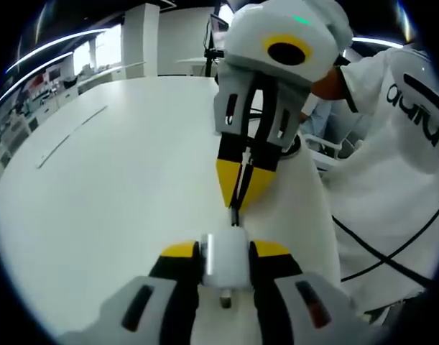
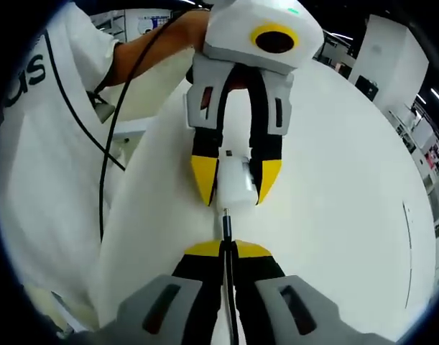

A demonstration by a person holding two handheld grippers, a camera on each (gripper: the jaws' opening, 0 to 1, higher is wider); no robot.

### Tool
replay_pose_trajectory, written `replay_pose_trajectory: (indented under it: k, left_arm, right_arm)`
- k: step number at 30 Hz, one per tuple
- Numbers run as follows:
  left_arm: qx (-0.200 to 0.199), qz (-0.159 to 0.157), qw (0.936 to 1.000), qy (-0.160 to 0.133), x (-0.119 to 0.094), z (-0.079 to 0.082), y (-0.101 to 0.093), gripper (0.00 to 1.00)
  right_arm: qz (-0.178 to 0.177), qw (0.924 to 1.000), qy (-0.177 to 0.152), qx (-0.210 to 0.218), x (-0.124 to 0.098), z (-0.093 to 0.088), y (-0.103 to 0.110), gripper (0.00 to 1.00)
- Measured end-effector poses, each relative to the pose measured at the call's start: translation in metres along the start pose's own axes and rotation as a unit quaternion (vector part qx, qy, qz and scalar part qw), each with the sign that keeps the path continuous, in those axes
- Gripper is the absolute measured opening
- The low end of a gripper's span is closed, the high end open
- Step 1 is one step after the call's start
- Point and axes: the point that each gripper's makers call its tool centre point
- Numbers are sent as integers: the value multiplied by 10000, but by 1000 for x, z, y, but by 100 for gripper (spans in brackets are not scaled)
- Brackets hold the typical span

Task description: Plug the desk Type‑C cable into the charger adapter.

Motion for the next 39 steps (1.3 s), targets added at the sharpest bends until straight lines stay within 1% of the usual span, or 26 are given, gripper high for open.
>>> replay_pose_trajectory:
  k: [6,12,17,21,25,29,31,33,36,39]
  left_arm:
    - [-27,-1,10000,0,1,1,-1,26]
    - [-120,-37,9999,60,3,1,-1,26]
    - [-142,-98,9997,162,8,3,-7,26]
    - [-148,-147,9994,271,8,1,-5,26]
    - [-144,-176,9994,277,8,0,-4,26]
    - [-107,-172,9993,324,8,0,-4,26]
    - [-103,-158,9992,357,8,-1,-1,26]
    - [-105,-148,9991,372,7,-2,1,26]
    - [-83,-170,9992,365,7,-2,1,26]
    - [-85,-199,9992,325,5,-3,3,27]
  right_arm:
    - [-39,9999,68,-134,2,2,1,3]
    - [-107,9990,264,-346,2,3,0,3]
    - [-96,9986,353,-383,3,6,0,2]
    - [-97,9982,399,-428,2,6,0,2]
    - [-67,9989,343,-314,1,6,1,2]
    - [-74,9990,395,-198,2,8,1,2]
    - [-73,9989,442,158,3,7,0,2]
    - [-75,9987,460,185,3,8,0,2]
    - [-81,9986,514,111,3,7,1,2]
    - [-5,9991,377,210,3,7,0,2]
Point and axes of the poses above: the point that each gripper's makers call its tool centre point, and the gripper's own axes: x roughly forward along the fingers, y roughly to its left, z roughly out of its top, and after that the axes turned 4 degrees about x, right-handed
